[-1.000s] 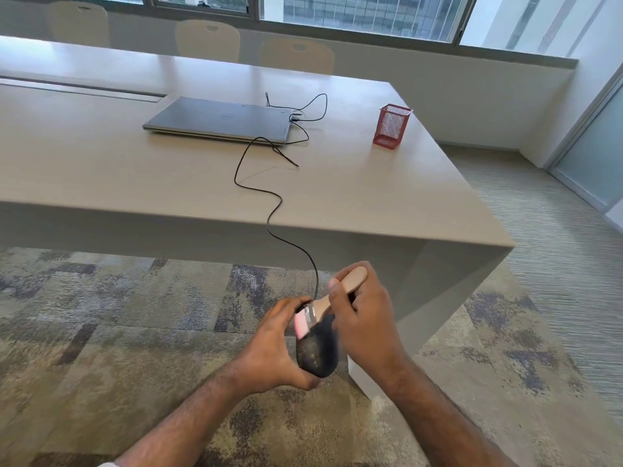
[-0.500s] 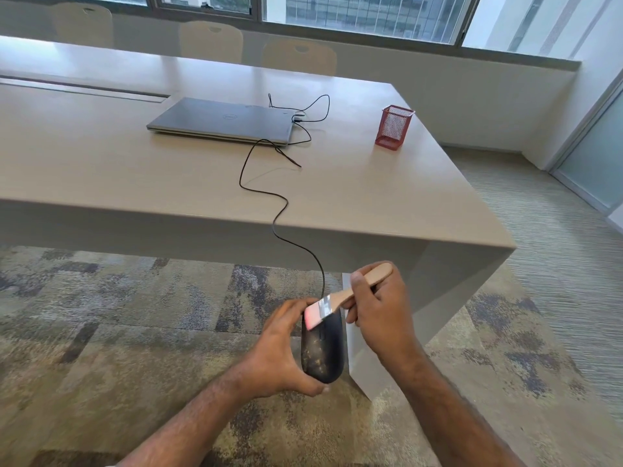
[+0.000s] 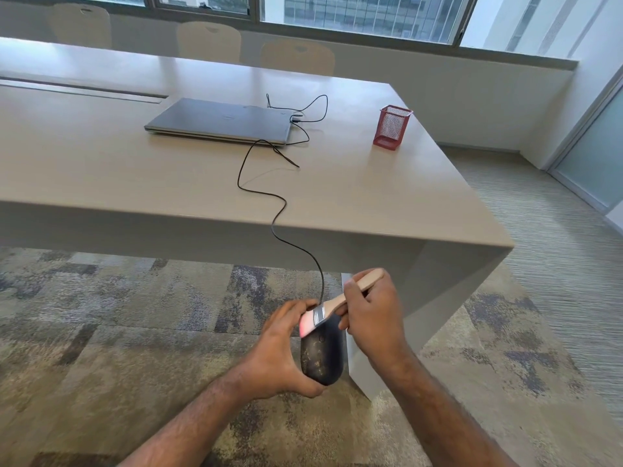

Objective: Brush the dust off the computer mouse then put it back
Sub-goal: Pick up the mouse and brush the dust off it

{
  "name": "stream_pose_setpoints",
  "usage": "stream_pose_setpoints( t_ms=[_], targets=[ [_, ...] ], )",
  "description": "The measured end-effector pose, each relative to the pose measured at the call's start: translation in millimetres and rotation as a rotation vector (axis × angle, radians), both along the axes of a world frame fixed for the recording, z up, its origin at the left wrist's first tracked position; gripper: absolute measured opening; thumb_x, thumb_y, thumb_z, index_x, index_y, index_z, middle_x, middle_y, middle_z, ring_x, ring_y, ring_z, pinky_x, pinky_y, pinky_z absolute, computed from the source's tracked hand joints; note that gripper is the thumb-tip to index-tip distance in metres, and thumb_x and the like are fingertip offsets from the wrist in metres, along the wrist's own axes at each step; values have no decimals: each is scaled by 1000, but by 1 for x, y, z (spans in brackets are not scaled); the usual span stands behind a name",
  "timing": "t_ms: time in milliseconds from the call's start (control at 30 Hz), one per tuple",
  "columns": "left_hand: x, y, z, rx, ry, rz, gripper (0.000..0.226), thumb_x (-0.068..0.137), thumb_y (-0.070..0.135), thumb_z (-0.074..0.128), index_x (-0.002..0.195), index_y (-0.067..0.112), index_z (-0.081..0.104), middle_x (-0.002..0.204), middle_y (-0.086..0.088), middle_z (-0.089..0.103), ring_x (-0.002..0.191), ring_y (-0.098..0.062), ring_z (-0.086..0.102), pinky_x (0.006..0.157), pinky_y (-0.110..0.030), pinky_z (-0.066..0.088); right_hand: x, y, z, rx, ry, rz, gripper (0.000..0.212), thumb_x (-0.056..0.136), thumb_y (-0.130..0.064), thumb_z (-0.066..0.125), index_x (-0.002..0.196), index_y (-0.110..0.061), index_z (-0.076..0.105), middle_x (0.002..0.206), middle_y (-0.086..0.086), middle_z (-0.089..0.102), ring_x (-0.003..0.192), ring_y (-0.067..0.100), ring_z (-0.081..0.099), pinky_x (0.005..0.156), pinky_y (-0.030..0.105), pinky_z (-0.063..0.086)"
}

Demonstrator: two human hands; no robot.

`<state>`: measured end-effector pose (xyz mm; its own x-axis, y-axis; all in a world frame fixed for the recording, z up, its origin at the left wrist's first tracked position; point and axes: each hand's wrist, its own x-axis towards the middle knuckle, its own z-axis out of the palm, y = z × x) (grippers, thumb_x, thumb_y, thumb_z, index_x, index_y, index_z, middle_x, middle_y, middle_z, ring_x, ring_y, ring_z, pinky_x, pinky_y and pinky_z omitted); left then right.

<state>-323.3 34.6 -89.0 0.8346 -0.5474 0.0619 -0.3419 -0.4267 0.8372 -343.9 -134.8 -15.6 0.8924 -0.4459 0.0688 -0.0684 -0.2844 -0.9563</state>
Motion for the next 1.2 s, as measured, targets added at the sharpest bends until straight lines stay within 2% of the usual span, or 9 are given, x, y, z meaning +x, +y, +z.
stream_pose_setpoints(
  t_ms=[133, 333, 400, 500, 733, 800, 900, 1000, 1200],
  targets=[
    [1, 4, 0, -6, 42, 9, 122, 38, 48, 98, 118, 88, 16, 127, 55, 26, 129, 25, 27, 106, -4, 25, 3, -18, 11, 134, -65, -52, 7, 99, -16, 55, 92, -14, 53, 56, 7, 66, 38, 14, 56, 38, 22, 41],
    [2, 7, -3, -20, 79, 10, 121, 39, 46, 99, 127, 78, 22, 134, 44, 30, 134, 15, 32, 112, -8, 27, 3, -48, 16, 126, -171, -89, 7, 99, -22, 59, 93, -21, 59, 62, 7, 71, 46, 17, 64, 43, 20, 48],
    [3, 8, -2, -30, 90, 9, 120, 40, 46, 99, 131, 72, 26, 136, 40, 32, 136, 11, 34, 113, -10, 28, 0, -52, 11, 87, -151, -76, 9, 99, -27, 60, 90, -25, 63, 67, 7, 72, 50, 17, 66, 46, 21, 51],
    [5, 9, 1, -58, 103, -6, 118, 40, 45, 99, 128, 76, 27, 134, 44, 33, 135, 14, 35, 109, -3, 28, -4, -50, -1, 69, -51, -17, 12, 98, -29, 61, 88, -24, 67, 71, 5, 73, 52, 15, 66, 48, 23, 53],
    [9, 12, 12, -60, 183, -83, 126, 44, 39, 102, 146, 55, 32, 144, 34, 35, 140, 6, 36, 123, -24, 29, -10, -29, -17, 351, 336, 175, 24, 103, -24, 53, 100, -5, 69, 74, 12, 73, 57, 23, 67, 49, 31, 52],
    [10, 14, 17, -45, 214, -108, 123, 45, 37, 102, 144, 58, 32, 142, 35, 37, 138, 9, 37, 122, -24, 30, -12, -25, -17, 456, 389, 232, 27, 103, -24, 52, 102, 0, 65, 78, 12, 70, 55, 24, 65, 50, 34, 53],
    [13, 18, 23, -18, 237, -123, 119, 47, 33, 101, 138, 66, 32, 143, 34, 40, 137, 6, 40, 121, -26, 34, -13, -20, -15, 593, 410, 294, 34, 103, -23, 52, 110, 10, 58, 90, 20, 63, 58, 28, 62, 53, 38, 55],
    [16, 23, 27, -12, 283, -126, 121, 47, 29, 100, 138, 68, 31, 151, 23, 40, 138, -4, 43, 121, -36, 38, -14, -19, -14, 639, 393, 317, 41, 103, -22, 51, 119, 16, 53, 90, 20, 63, 59, 29, 64, 53, 37, 60],
    [20, 27, 31, 17, 350, -177, 135, 47, 29, 99, 157, 44, 23, 156, 19, 37, 141, -6, 43, 121, -32, 38, -17, -16, -21, 671, 387, 364, 41, 99, -23, 58, 114, 15, 58, 86, 20, 68, 65, 31, 70, 58, 38, 63]
  ],
)
